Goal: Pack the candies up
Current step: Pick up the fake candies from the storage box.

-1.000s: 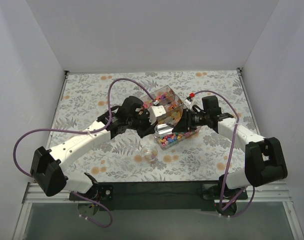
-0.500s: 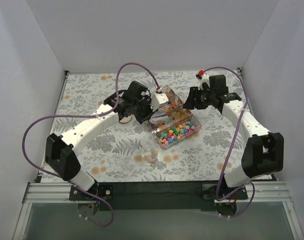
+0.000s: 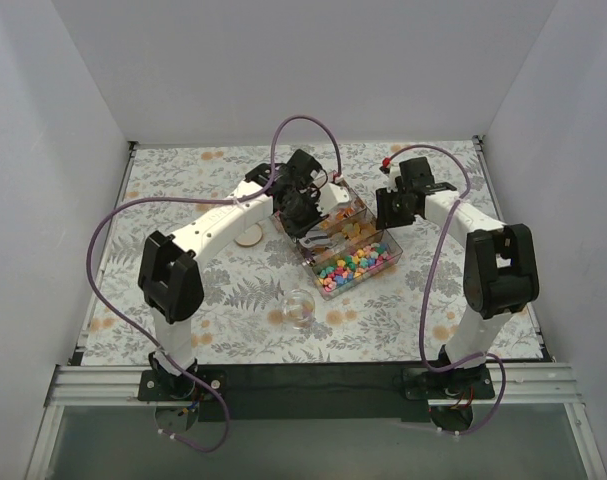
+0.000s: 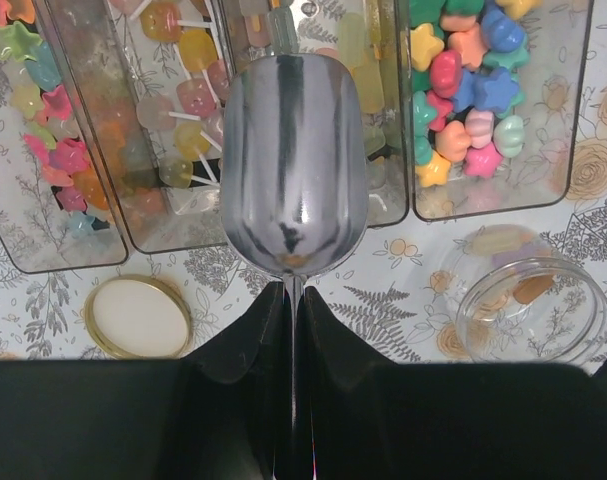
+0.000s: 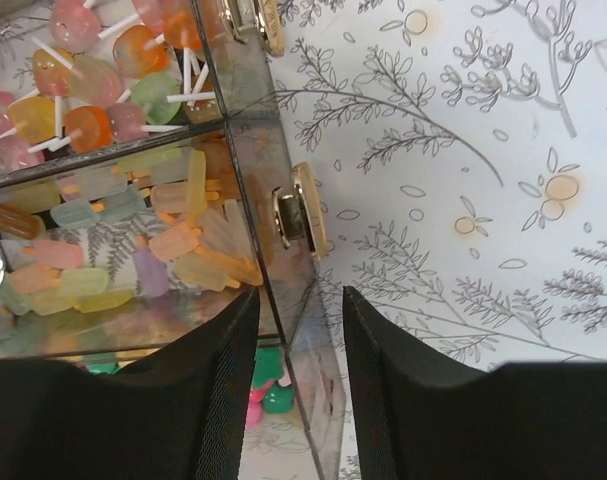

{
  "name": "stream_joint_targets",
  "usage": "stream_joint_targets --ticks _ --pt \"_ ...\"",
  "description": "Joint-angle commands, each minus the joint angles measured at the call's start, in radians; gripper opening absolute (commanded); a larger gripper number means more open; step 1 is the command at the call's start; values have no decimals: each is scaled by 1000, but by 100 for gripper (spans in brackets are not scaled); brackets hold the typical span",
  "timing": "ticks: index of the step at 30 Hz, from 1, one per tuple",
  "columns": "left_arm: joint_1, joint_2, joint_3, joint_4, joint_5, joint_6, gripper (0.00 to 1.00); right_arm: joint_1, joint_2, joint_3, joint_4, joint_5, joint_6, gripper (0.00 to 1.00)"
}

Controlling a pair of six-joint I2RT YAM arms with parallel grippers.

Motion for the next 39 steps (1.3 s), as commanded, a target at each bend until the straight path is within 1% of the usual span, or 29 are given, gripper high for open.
stream_joint_targets --ticks 1,4,8,12,14,15,17,18,23,27,33,36,39 --pt "-3 17 84 -65 -25 10 0 20 13 64 75 27 -73 45" --pt "-17 50 115 -101 -49 16 0 44 42 78 73 56 -107 41" --pt "-31 77 140 -111 -75 22 0 70 64 79 76 96 -143 31" --pt "-54 99 135 -111 -127 22 0 93 79 78 81 131 -171 16" --pt "-57 105 129 -106 -147 21 0 101 82 76 84 140 -180 13" --pt "-63 108 129 -102 -153 19 0 109 85 76 87 146 -182 10" --pt "-74 119 131 -103 -201 19 0 116 90 73 89 152 -188 7" --pt "-86 128 137 -103 -221 21 0 124 92 73 89 154 -193 2" --pt "-112 151 140 -103 -262 37 0 147 85 64 98 203 -205 1" --pt "-129 171 151 -105 -276 37 0 164 84 55 110 205 -202 1" --pt "-146 223 219 -98 -258 21 0 173 81 52 118 201 -193 1" --pt "-146 203 227 -106 -261 7 0 173 81 49 119 204 -193 1" --pt "-143 146 204 -103 -287 14 0 175 73 42 122 212 -194 1"
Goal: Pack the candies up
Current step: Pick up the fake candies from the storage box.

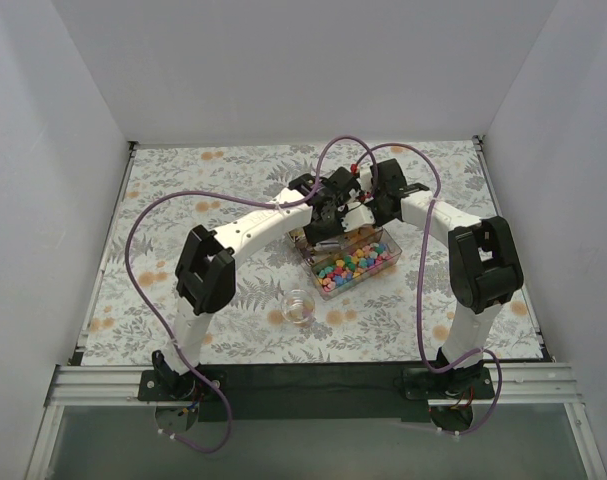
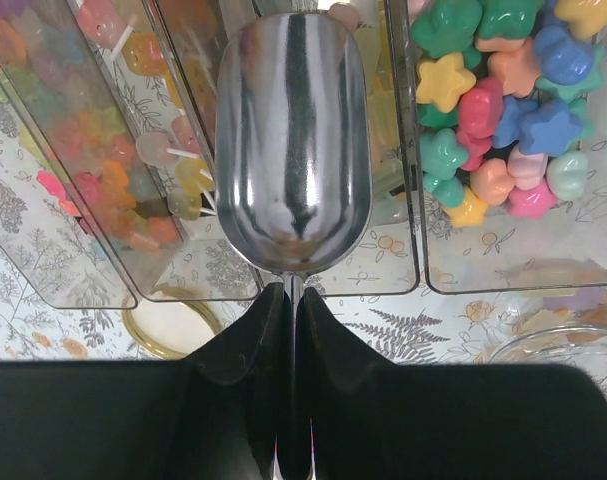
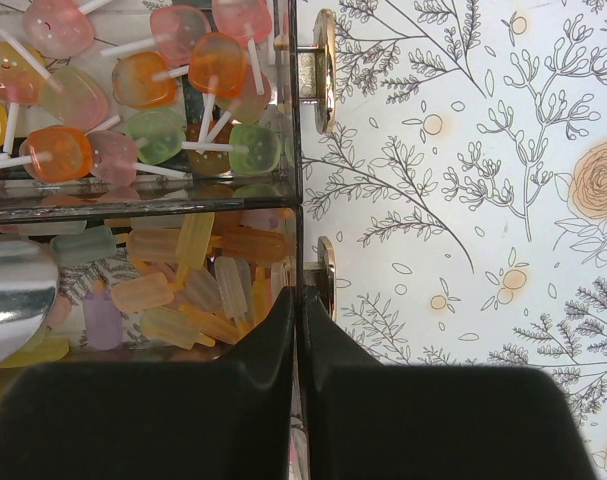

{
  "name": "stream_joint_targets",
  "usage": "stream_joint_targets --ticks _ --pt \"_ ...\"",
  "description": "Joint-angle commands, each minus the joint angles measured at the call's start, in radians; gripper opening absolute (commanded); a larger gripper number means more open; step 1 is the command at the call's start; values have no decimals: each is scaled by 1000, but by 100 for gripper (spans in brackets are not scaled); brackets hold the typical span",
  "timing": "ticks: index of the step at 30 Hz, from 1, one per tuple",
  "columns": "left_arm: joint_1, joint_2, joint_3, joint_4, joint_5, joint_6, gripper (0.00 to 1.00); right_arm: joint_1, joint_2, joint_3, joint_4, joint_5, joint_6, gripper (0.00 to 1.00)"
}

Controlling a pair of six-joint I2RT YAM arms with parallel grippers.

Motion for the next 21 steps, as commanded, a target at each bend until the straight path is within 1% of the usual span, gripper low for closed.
stream_joint_targets --ticks 1,8,15,21 --pt "0 -104 6 -11 -19 5 0 28 -3 -7 48 -3 8 1" --pt "0 -161 -32 -33 -27 -6 0 28 -3 -5 51 1 5 1" --pt "0 -158 -121 -65 -53 -38 0 28 -3 -8 51 7 3 1" --pt "0 -137 -115 -73 -53 -44 0 28 -3 -10 50 9 2 1"
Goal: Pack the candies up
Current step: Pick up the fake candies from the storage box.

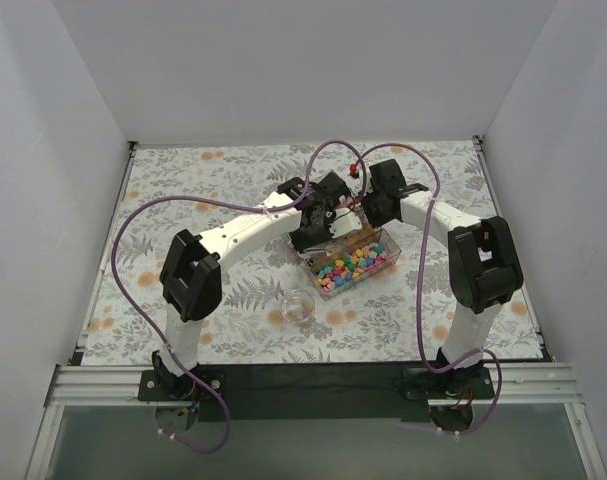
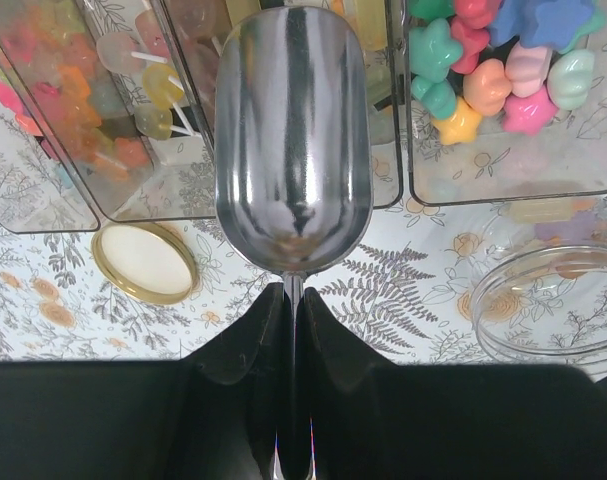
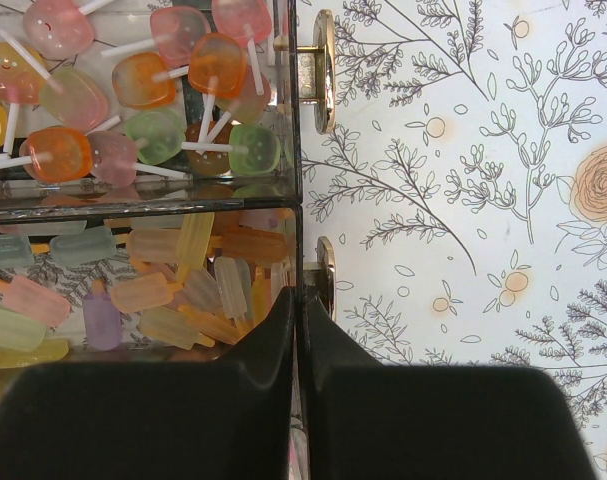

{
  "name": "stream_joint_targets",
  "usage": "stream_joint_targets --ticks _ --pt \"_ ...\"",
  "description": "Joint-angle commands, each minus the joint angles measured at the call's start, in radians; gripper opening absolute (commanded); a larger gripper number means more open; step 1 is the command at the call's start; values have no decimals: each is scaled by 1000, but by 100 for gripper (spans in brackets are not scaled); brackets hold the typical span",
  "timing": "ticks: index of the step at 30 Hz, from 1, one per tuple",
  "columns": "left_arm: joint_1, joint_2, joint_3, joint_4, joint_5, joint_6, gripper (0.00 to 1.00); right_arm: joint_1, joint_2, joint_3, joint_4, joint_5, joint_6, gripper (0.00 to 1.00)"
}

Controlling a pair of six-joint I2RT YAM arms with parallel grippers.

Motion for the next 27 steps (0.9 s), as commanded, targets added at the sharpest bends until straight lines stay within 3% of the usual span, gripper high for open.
stream_joint_targets --ticks 1,20,27 --pt "-1 -12 20 -22 -18 -8 0 23 -2 -8 45 4 2 1" --pt "-31 126 115 15 4 17 0 23 -2 0 48 -15 11 1" --pt "-30 222 215 35 51 -5 0 24 1 -8 54 -82 35 1"
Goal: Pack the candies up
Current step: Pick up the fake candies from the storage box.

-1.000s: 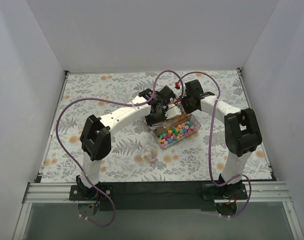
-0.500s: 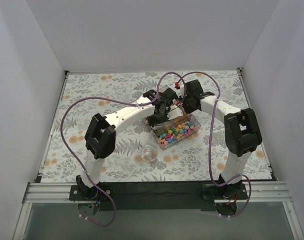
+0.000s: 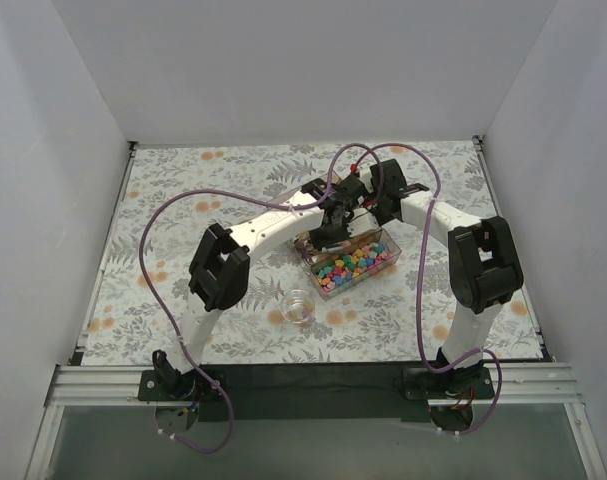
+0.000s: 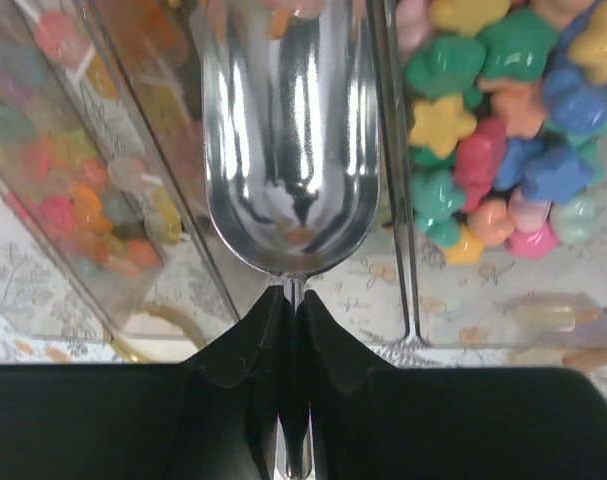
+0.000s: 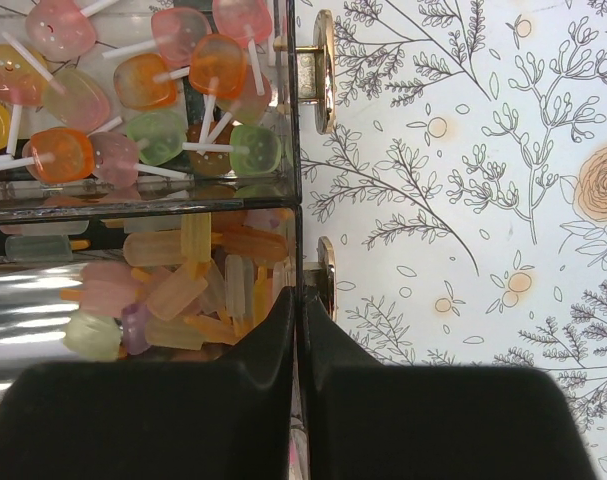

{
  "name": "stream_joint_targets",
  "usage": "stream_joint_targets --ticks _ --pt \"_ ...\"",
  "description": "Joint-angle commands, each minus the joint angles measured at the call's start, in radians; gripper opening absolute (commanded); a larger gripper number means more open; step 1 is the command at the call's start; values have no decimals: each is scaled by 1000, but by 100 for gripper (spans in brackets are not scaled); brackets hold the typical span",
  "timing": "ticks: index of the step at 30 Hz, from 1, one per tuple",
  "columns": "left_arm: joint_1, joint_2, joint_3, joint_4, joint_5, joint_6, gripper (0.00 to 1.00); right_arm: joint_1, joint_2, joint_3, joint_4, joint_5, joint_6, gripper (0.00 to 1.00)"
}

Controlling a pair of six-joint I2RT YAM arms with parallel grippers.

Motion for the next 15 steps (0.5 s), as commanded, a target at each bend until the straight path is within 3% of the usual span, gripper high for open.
stream_joint_targets --ticks 1,15 --pt "-5 42 74 15 62 -3 0 26 1 -11 53 -79 30 1" --pt "-7 196 203 107 251 -87 0 26 10 -26 93 -205 104 1"
